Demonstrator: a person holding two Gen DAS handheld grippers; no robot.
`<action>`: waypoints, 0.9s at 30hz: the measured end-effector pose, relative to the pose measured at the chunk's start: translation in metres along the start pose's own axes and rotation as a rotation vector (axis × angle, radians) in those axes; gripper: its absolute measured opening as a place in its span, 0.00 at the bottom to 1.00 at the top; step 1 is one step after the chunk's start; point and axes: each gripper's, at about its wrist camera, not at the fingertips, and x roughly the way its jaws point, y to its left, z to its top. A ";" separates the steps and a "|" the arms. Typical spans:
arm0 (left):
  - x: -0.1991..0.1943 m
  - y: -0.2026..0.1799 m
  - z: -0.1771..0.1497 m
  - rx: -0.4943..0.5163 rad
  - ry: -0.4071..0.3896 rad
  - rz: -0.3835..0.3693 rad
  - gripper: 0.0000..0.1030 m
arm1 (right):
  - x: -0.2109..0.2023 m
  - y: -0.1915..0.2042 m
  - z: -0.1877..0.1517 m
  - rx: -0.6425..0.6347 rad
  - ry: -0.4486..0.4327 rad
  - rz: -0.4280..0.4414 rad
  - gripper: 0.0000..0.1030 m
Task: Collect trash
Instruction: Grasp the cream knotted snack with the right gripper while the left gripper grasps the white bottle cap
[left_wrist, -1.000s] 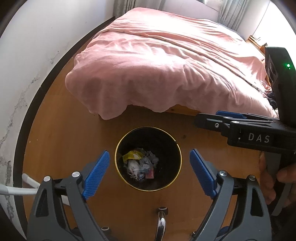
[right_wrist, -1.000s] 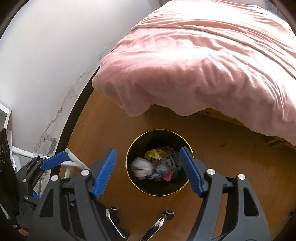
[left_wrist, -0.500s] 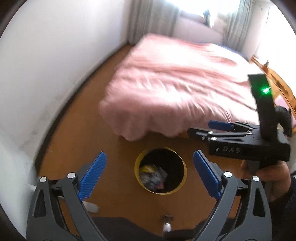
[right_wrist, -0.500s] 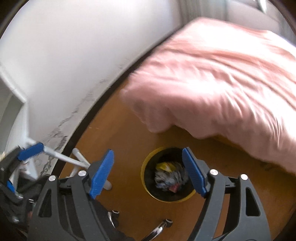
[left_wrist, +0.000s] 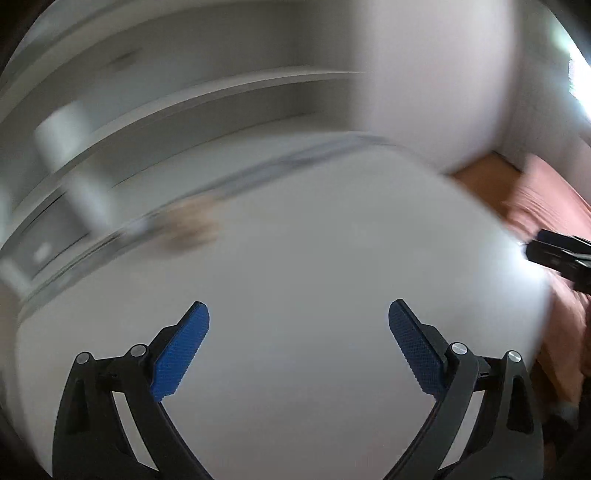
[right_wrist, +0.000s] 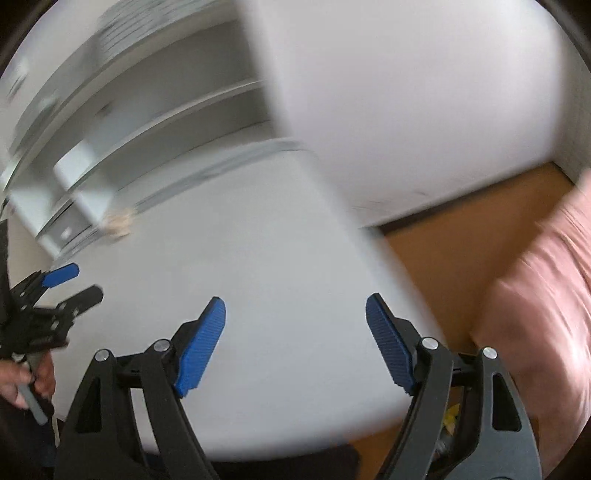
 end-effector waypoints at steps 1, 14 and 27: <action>0.001 0.028 -0.003 -0.043 0.009 0.043 0.92 | 0.013 0.020 0.008 -0.034 0.012 0.023 0.74; 0.025 0.173 -0.021 -0.255 0.056 0.155 0.92 | 0.164 0.225 0.087 -0.312 0.137 0.139 0.74; 0.092 0.171 0.047 -0.219 0.064 0.108 0.92 | 0.181 0.227 0.097 -0.335 0.122 0.129 0.33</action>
